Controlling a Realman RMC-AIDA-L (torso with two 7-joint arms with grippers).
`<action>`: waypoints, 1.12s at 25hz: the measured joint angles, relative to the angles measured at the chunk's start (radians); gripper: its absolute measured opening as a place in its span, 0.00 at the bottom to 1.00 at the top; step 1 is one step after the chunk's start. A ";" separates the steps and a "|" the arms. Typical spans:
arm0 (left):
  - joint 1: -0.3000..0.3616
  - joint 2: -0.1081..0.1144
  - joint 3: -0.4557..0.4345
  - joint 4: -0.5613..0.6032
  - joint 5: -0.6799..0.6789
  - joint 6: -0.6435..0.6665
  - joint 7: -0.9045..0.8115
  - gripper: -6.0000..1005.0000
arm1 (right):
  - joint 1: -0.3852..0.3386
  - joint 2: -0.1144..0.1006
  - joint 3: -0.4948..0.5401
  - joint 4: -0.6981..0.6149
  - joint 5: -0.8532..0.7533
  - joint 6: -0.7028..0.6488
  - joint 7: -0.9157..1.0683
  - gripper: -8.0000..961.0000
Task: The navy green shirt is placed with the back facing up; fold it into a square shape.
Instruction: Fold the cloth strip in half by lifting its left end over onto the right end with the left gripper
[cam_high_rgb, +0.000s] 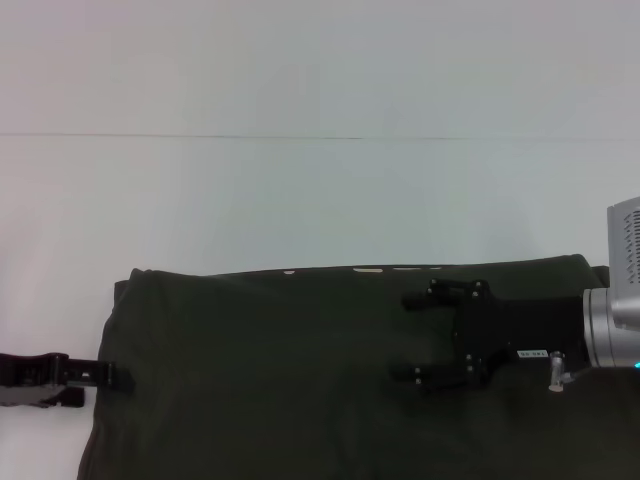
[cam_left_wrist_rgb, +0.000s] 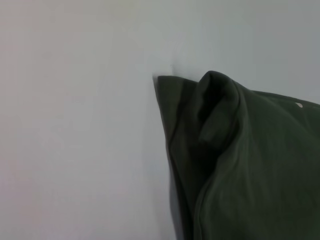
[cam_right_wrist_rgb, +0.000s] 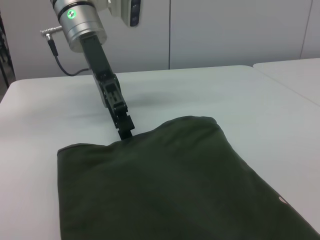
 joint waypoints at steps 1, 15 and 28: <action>0.000 0.000 0.000 0.000 0.000 0.000 0.000 0.94 | 0.000 0.000 0.000 0.000 0.000 0.002 0.000 0.97; -0.021 -0.001 -0.003 -0.069 -0.008 -0.001 -0.008 0.94 | 0.004 0.000 0.000 0.004 0.000 0.004 0.005 0.97; -0.063 -0.012 -0.001 -0.129 -0.032 -0.008 -0.022 0.94 | 0.008 0.000 0.000 0.013 0.000 0.001 0.006 0.96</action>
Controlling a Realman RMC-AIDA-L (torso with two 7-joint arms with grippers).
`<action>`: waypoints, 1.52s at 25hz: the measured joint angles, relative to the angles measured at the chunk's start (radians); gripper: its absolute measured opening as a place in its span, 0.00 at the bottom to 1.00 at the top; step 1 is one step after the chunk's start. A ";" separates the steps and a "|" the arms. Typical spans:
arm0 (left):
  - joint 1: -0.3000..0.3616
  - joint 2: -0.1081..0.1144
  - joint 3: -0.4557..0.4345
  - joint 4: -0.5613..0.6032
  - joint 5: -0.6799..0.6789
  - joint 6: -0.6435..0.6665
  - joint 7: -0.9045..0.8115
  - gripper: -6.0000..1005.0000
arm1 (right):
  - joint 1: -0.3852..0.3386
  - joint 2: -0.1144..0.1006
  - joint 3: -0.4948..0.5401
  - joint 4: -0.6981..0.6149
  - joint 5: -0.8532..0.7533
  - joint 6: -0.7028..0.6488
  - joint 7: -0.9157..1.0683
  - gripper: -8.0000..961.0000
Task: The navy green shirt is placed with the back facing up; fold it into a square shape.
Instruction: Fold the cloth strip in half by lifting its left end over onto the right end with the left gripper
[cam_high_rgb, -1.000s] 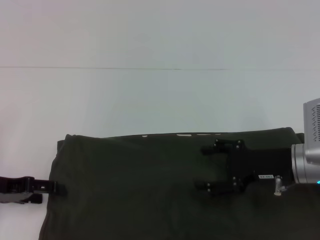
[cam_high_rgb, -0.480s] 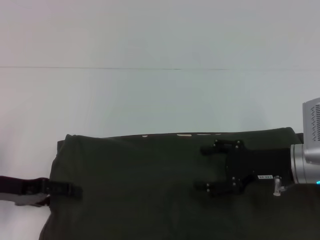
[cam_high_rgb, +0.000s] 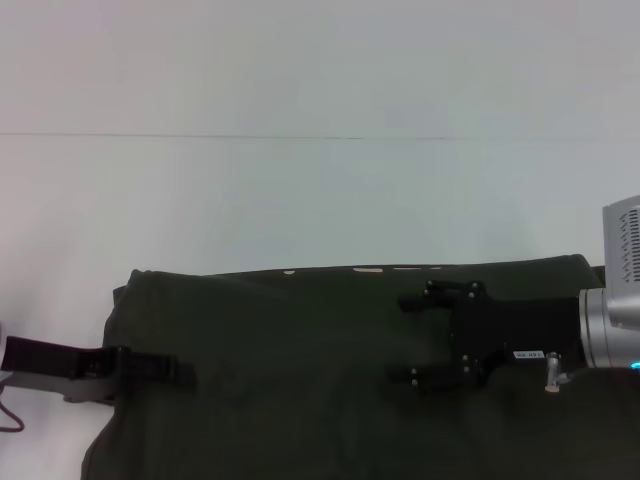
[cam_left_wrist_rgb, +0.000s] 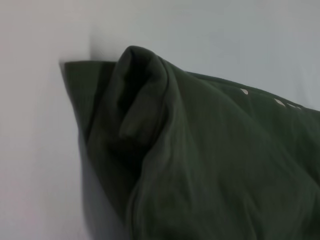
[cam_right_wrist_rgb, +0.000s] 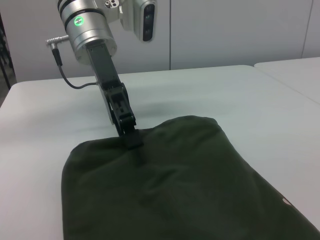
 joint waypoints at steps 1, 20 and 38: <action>0.000 0.001 0.000 0.002 0.002 -0.001 -0.008 0.94 | 0.000 0.000 0.000 0.000 0.000 -0.002 0.000 0.96; 0.010 -0.005 0.029 0.032 -0.002 -0.025 -0.016 0.36 | 0.001 0.000 0.000 0.000 0.000 -0.018 0.004 0.97; 0.014 0.040 0.017 0.121 0.097 -0.020 -0.056 0.06 | -0.012 -0.004 0.006 -0.007 0.050 -0.047 0.004 0.97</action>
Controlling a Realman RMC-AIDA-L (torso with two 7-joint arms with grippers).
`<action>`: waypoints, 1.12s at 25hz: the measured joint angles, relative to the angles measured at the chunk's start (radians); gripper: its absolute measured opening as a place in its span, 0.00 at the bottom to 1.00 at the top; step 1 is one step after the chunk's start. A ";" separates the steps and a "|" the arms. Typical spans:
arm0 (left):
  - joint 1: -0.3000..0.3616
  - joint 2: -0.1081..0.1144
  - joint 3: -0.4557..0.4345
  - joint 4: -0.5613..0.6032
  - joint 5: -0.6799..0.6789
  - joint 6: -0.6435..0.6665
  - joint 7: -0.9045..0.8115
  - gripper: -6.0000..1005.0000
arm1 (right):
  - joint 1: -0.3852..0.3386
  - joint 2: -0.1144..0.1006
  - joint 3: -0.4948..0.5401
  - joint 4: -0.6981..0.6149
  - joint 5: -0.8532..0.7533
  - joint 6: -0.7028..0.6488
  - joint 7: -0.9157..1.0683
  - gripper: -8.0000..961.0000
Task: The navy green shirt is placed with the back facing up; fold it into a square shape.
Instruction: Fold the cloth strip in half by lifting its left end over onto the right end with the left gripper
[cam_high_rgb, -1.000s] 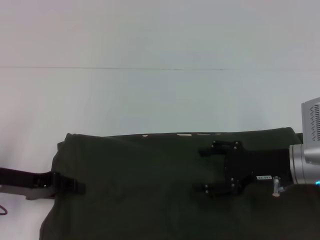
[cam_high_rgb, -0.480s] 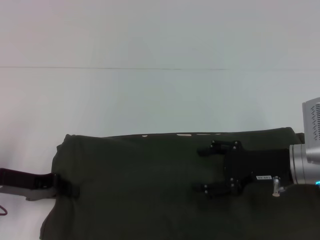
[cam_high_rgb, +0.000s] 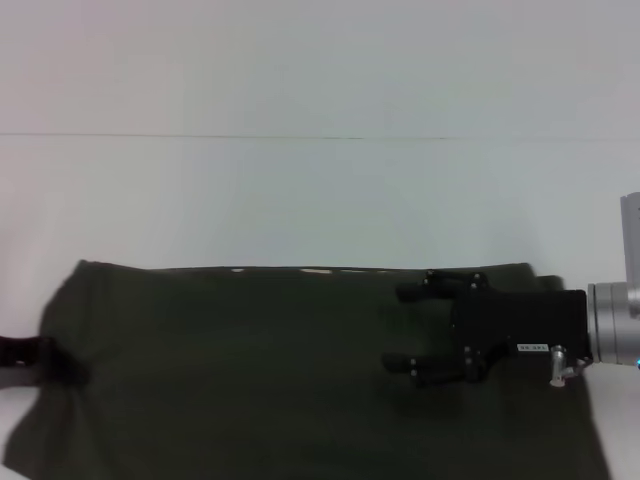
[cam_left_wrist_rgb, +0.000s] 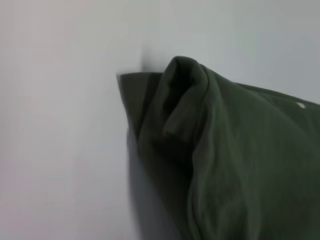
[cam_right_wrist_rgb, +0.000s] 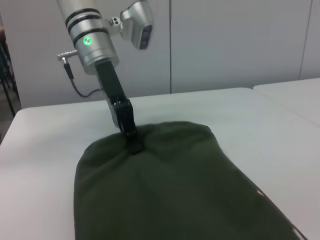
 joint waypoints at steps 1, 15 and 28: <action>0.000 0.006 -0.002 0.013 0.011 0.003 -0.005 0.06 | 0.000 0.000 0.002 0.000 0.001 -0.002 0.000 0.97; -0.012 0.039 -0.028 0.116 0.059 0.077 -0.083 0.06 | -0.022 -0.001 0.011 0.007 0.029 0.028 0.000 0.97; -0.081 0.044 -0.042 0.243 -0.132 0.365 -0.264 0.06 | -0.050 -0.002 0.033 0.007 0.055 0.059 -0.005 0.97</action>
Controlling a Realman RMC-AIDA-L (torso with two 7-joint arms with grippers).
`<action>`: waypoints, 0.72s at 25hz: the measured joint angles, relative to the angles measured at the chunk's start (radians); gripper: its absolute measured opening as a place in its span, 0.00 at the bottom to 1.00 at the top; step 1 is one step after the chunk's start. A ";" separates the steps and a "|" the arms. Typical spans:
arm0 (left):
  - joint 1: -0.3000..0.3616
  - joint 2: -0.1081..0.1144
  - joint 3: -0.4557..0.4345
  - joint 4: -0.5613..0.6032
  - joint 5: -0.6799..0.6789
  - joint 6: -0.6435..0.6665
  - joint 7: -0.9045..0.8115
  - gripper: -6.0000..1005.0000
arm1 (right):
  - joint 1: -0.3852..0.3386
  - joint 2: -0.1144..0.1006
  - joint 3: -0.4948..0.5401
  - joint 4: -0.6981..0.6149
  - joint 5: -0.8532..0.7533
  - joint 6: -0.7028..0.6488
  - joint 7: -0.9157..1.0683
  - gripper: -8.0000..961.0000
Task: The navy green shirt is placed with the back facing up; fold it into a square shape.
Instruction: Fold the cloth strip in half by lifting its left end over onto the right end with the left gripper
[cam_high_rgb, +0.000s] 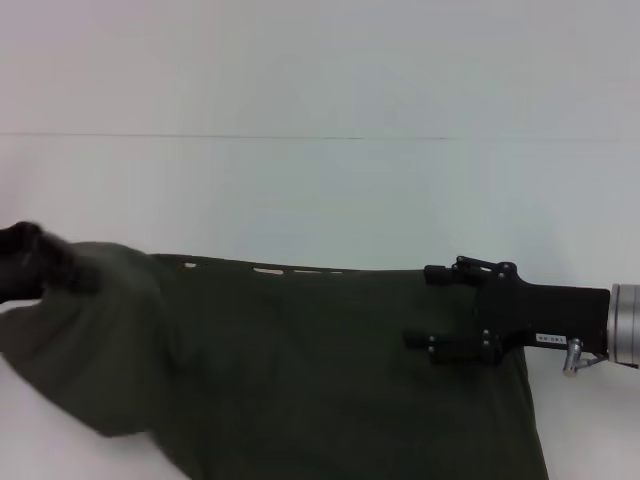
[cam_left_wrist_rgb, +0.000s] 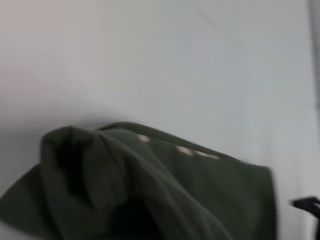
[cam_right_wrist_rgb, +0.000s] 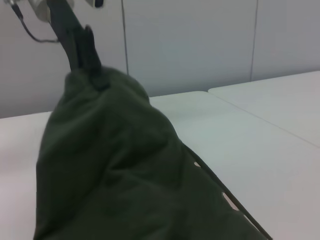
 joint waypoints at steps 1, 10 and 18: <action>-0.006 -0.007 0.008 0.003 -0.023 0.012 -0.013 0.06 | -0.002 0.000 0.000 0.000 0.004 0.002 0.000 0.97; -0.078 -0.115 0.090 -0.020 -0.119 0.004 -0.053 0.06 | -0.035 0.000 -0.001 0.002 0.081 0.006 -0.007 0.97; -0.108 -0.169 0.217 -0.189 -0.244 -0.167 -0.009 0.06 | -0.059 0.000 0.011 0.002 0.095 0.012 -0.006 0.97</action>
